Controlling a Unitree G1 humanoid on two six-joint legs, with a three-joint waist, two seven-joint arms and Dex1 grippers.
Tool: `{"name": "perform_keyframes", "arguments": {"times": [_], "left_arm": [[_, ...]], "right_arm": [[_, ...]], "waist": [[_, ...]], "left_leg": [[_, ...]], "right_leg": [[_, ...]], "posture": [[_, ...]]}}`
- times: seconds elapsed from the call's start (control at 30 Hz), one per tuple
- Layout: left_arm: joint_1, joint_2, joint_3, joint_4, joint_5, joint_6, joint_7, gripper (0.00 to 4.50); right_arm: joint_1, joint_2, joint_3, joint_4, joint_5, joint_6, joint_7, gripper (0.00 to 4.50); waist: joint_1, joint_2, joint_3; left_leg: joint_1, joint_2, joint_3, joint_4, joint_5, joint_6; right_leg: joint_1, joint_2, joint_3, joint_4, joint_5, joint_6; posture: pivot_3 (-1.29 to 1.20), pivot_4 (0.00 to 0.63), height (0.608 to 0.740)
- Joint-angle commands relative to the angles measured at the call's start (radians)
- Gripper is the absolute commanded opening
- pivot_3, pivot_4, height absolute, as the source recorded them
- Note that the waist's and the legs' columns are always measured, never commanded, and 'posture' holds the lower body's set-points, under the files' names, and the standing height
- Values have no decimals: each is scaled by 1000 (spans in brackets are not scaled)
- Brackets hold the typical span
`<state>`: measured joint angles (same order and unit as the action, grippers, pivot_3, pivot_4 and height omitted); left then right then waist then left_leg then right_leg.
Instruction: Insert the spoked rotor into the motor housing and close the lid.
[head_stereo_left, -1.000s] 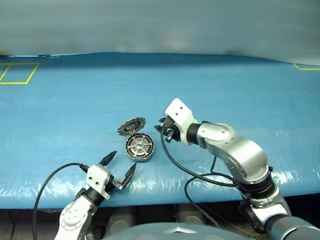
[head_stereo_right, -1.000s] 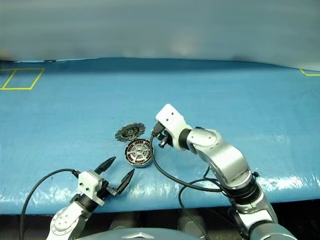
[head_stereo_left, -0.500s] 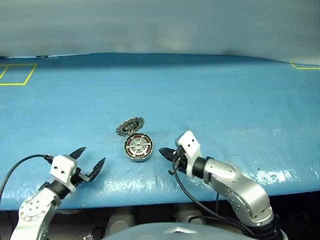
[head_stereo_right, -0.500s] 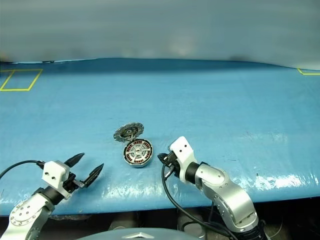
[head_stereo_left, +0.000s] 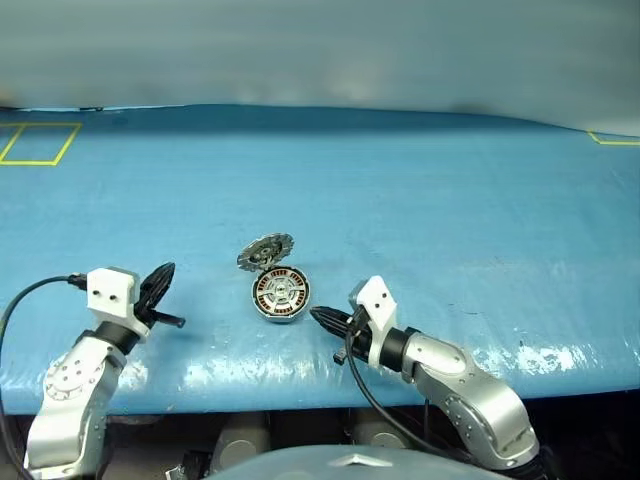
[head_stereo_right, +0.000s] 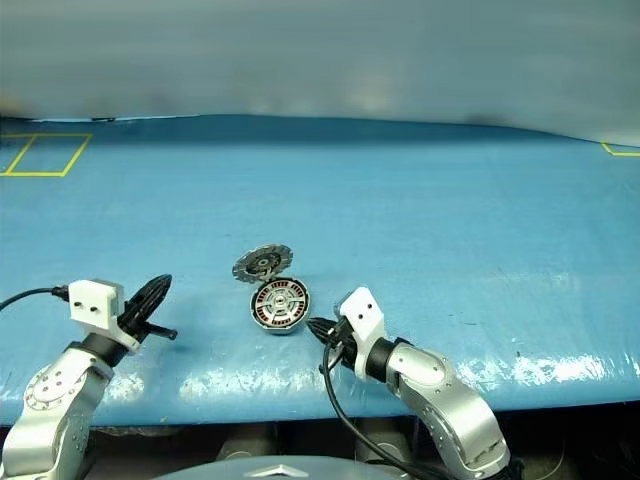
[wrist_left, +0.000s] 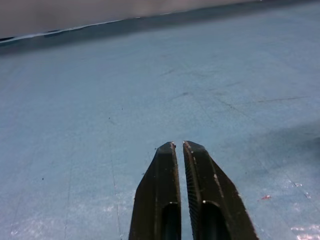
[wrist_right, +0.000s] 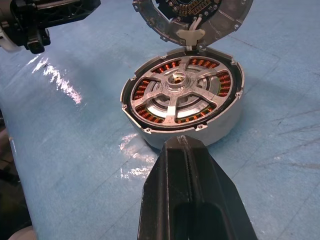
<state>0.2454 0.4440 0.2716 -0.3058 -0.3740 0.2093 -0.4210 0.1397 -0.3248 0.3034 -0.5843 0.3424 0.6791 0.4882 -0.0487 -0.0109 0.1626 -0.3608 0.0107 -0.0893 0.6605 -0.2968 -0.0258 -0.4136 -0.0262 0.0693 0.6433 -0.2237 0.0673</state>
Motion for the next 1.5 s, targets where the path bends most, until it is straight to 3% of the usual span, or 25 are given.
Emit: {"name": "perform_keyframes", "arguments": {"times": [0.03,0.23,0.53,0.73,0.97,1.2,1.5], "left_arm": [[-79,9,-26,44,-15,24,-42,14],[-240,35,-67,205,22,24,-104,14],[-469,39,-98,446,17,-12,-223,14],[-603,43,-125,590,18,-23,-336,14],[-750,46,-185,737,-22,69,-576,14],[-866,52,-274,805,-55,259,-834,14],[-886,37,-323,801,-34,286,-930,14]], "right_arm": [[31,8,-6,-3,-1,-54,-9,0],[79,31,3,13,-13,-108,-34,0],[102,59,44,126,-165,-369,-86,0],[149,81,18,155,-145,-473,-71,0],[176,82,18,192,-150,-563,-53,0],[181,83,14,196,-153,-560,-57,0],[197,98,13,218,-167,-598,-70,0]], "waist": [[2,0,0],[4,0,0],[11,0,0],[12,0,0],[10,0,0],[6,0,0],[4,0,0]], "left_leg": [[0,0,0,0,0,0],[0,0,0,0,0,0],[0,0,0,0,0,-1],[0,-1,0,0,1,-1],[0,-1,0,1,1,-1],[0,-1,-1,2,1,-1],[0,-1,-1,2,1,-1]], "right_leg": [[0,0,0,0,0,0],[0,0,0,0,0,0],[0,0,0,0,3,-4],[0,0,0,0,3,-4],[1,0,0,0,4,-4],[1,1,0,1,4,-4],[1,1,0,1,3,-5]], "posture": [[0,150,740],[0,150,740],[0,150,740],[0,150,740],[0,150,740],[0,150,740],[0,150,740]]}}
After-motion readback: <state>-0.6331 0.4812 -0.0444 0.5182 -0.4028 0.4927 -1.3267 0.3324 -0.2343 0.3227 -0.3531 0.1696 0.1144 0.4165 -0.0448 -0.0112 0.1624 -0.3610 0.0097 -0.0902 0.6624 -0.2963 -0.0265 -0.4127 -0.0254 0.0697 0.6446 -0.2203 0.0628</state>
